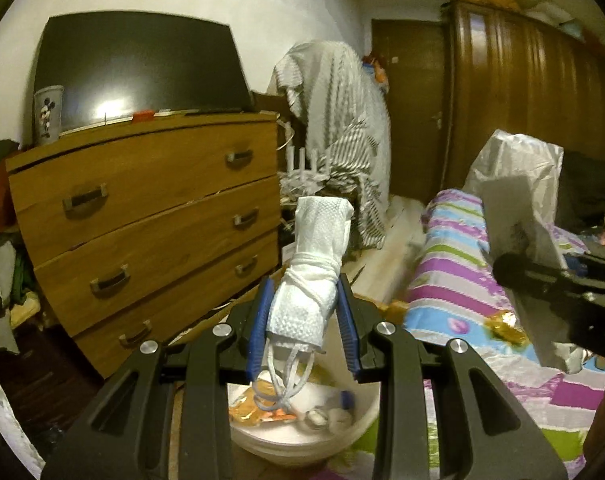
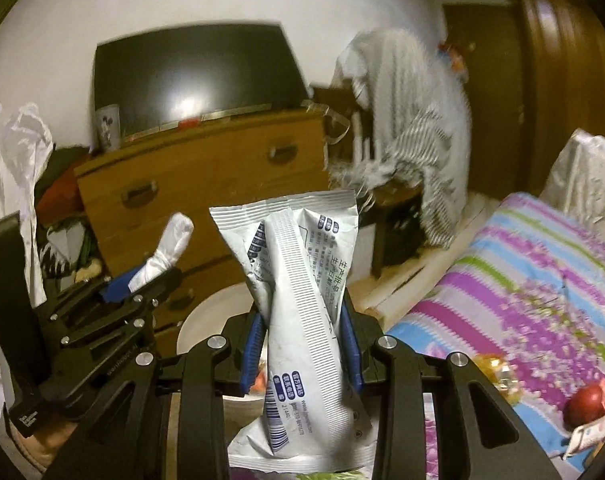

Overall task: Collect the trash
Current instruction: 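Carry the tissue and wipes pack over the white bucket with both tools, then open both tools to drop the tissue and wipes pack into the bucket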

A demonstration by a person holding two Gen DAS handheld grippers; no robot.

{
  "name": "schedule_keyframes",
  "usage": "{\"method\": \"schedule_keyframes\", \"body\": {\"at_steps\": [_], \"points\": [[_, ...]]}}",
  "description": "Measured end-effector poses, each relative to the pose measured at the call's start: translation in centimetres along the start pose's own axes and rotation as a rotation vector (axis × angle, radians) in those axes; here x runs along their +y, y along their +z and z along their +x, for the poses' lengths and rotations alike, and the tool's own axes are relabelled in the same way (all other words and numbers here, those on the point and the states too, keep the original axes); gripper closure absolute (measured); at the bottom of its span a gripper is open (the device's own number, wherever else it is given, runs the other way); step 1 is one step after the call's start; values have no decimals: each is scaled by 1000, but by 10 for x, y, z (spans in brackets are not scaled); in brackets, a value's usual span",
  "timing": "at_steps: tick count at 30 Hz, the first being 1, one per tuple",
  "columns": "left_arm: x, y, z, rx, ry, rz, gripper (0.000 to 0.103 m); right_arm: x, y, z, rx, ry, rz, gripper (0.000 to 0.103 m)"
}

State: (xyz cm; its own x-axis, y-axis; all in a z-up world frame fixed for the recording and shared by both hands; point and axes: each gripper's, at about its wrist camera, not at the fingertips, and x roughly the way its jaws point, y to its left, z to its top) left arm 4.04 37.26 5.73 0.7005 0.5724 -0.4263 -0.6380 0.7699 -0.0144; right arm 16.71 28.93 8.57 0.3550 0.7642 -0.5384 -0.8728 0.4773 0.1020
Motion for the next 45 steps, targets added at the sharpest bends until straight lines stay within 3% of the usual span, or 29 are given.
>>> {"method": "schedule_keyframes", "body": {"at_steps": [9,18,28,45], "points": [[31,-10,51,117,29,-13,73,11,13,107,206,57,13,68],[46,-17,90,203,22,-13,73,14,1,179,349,79,20,68],[53,-28,112,263,12,-14,73,6,-5,203,399,76,17,67],[54,-34,117,272,8,-17,73,4,-5,205,398,76,21,67]]}}
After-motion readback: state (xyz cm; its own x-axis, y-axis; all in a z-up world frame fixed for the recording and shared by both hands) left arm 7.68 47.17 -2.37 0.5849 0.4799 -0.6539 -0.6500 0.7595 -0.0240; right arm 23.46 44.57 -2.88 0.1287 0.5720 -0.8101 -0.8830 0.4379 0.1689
